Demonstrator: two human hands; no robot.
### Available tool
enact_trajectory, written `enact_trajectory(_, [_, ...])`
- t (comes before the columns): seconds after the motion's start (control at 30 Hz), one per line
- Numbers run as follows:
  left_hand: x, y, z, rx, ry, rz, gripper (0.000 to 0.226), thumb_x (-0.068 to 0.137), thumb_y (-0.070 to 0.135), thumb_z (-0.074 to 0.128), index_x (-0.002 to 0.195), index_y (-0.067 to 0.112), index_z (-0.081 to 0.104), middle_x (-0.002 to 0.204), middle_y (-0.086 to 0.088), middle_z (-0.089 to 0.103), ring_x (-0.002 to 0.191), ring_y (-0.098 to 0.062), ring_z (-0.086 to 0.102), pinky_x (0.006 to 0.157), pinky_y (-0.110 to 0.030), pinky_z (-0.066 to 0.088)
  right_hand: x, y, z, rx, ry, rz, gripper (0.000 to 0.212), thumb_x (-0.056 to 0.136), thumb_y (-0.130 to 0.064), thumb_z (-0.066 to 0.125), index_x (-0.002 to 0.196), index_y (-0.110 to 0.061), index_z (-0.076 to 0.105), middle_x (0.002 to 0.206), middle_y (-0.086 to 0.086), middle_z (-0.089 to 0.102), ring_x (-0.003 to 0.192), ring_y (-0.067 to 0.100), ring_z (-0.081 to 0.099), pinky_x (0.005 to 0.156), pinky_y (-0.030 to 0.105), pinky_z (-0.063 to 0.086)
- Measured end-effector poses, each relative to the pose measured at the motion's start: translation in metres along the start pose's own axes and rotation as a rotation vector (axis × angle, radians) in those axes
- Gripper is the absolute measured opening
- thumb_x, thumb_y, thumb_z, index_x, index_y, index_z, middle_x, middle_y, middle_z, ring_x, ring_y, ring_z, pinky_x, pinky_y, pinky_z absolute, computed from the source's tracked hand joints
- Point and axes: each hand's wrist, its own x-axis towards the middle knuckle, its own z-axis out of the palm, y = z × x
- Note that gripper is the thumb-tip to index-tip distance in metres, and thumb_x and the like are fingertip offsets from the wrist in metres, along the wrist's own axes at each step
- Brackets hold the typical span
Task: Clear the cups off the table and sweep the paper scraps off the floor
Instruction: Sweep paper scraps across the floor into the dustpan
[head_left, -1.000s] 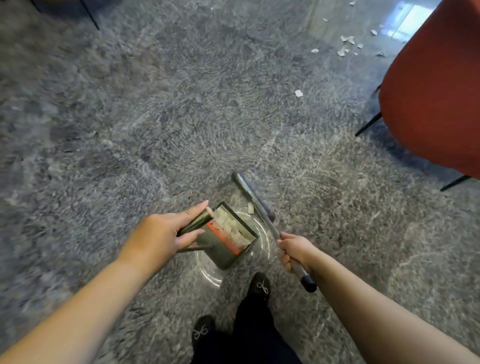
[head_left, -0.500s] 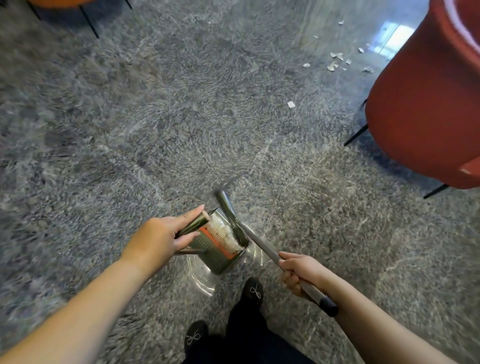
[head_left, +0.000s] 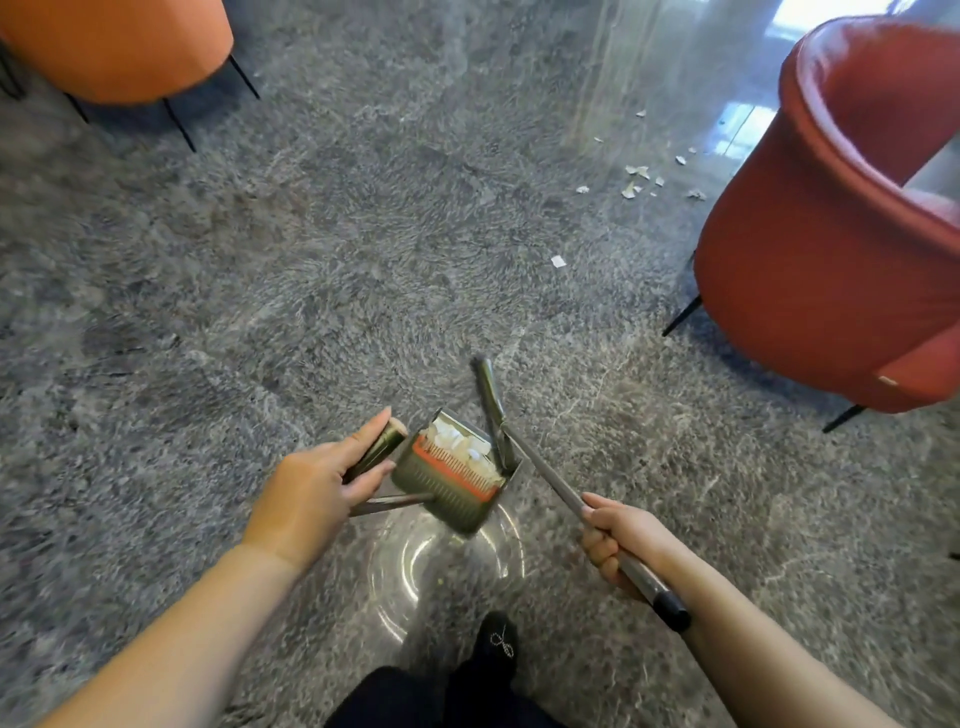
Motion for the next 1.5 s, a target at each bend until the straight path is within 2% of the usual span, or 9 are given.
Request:
enact_trajectory(0.13, [0.042,0.008,-0.006,0.029,0.019,0.053,0.069,0.08,0.054,0.058,0.137,0.062,0.02,0.079,0.003,0.069,0.063,-0.013,0.062,0.059,-0.034,0.054,-0.003,-0.033,-0.001,0.068,0.008,-0.057,0.048,0.101,-0.006,0.033,0.145,-0.025,0.033,0.054,0.001,0.034,0.03,0.005,0.033,0.029,0.012,0.028])
enact_trajectory(0.3, [0.111,0.004,-0.007,0.038,0.035,0.111,0.064,0.08,0.028,0.078,0.135,0.04,0.048,0.078,-0.001,0.07,0.061,-0.013,0.061,0.063,-0.02,0.041,0.006,-0.09,0.004,0.148,0.017,-0.088,0.051,0.101,-0.005,0.032,0.147,-0.027,0.03,0.059,0.003,0.032,0.028,0.005,0.033,0.028,0.012,0.029])
enact_trajectory(0.5, [0.209,-0.018,-0.001,-0.008,-0.002,0.104,0.063,0.08,0.031,0.077,0.135,0.039,0.045,0.081,-0.001,0.071,0.066,-0.008,0.061,0.067,-0.019,0.042,0.035,-0.17,0.019,0.21,0.034,-0.119,0.052,0.1,-0.005,0.031,0.147,-0.027,0.031,0.06,0.003,0.031,0.028,0.005,0.033,0.027,0.011,0.028])
enact_trajectory(0.67, [0.294,-0.028,0.002,-0.019,-0.015,0.128,0.067,0.077,0.046,0.063,0.138,0.049,0.036,0.084,-0.005,0.073,0.068,-0.018,0.068,0.066,-0.022,0.043,0.055,-0.234,0.022,0.268,0.047,-0.111,0.048,0.101,-0.007,0.031,0.144,-0.029,0.034,0.054,0.002,0.034,0.028,0.004,0.033,0.029,0.01,0.029])
enact_trajectory(0.83, [0.38,-0.032,0.007,0.05,-0.038,0.162,0.064,0.076,0.023,0.082,0.133,0.028,0.054,0.082,-0.01,0.073,0.066,-0.02,0.067,0.068,-0.023,0.041,0.08,-0.296,0.016,0.222,0.138,-0.135,0.049,0.101,-0.007,0.033,0.145,-0.029,0.033,0.053,0.003,0.035,0.027,0.005,0.032,0.03,0.01,0.028])
enact_trajectory(1.03, [0.474,-0.037,0.028,0.075,-0.048,0.076,0.064,0.077,0.027,0.08,0.134,0.034,0.053,0.093,-0.008,0.074,0.079,-0.022,0.071,0.068,-0.03,0.051,0.14,-0.394,-0.011,0.093,0.201,-0.115,0.046,0.1,-0.005,0.034,0.14,-0.029,0.037,0.047,0.003,0.039,0.027,0.006,0.032,0.031,0.01,0.029])
enact_trajectory(1.2, [0.551,-0.026,0.036,0.13,-0.014,0.024,0.068,0.075,0.021,0.081,0.135,0.028,0.051,0.085,-0.012,0.073,0.07,-0.027,0.069,0.063,-0.032,0.048,0.176,-0.479,-0.019,-0.08,0.214,-0.091,0.032,0.097,0.0,0.032,0.114,-0.022,0.047,0.049,0.002,0.036,0.029,0.007,0.032,0.035,0.01,0.028])
enact_trajectory(1.3, [0.594,-0.022,0.034,0.135,0.008,0.041,0.066,0.072,0.013,0.083,0.132,0.02,0.056,0.078,-0.012,0.072,0.061,-0.022,0.063,0.058,-0.022,0.034,0.195,-0.52,-0.016,-0.17,0.228,-0.061,0.025,0.096,0.001,0.034,0.098,-0.019,0.049,0.051,0.003,0.036,0.029,0.007,0.033,0.035,0.011,0.029])
enact_trajectory(1.5, [0.68,-0.036,0.032,0.138,-0.005,0.081,0.066,0.072,0.012,0.083,0.132,0.018,0.057,0.073,-0.012,0.069,0.058,-0.025,0.063,0.059,-0.023,0.033,0.245,-0.571,-0.006,-0.262,0.264,-0.009,0.023,0.095,0.001,0.036,0.097,-0.019,0.048,0.051,0.004,0.036,0.035,0.011,0.033,0.041,0.013,0.027])
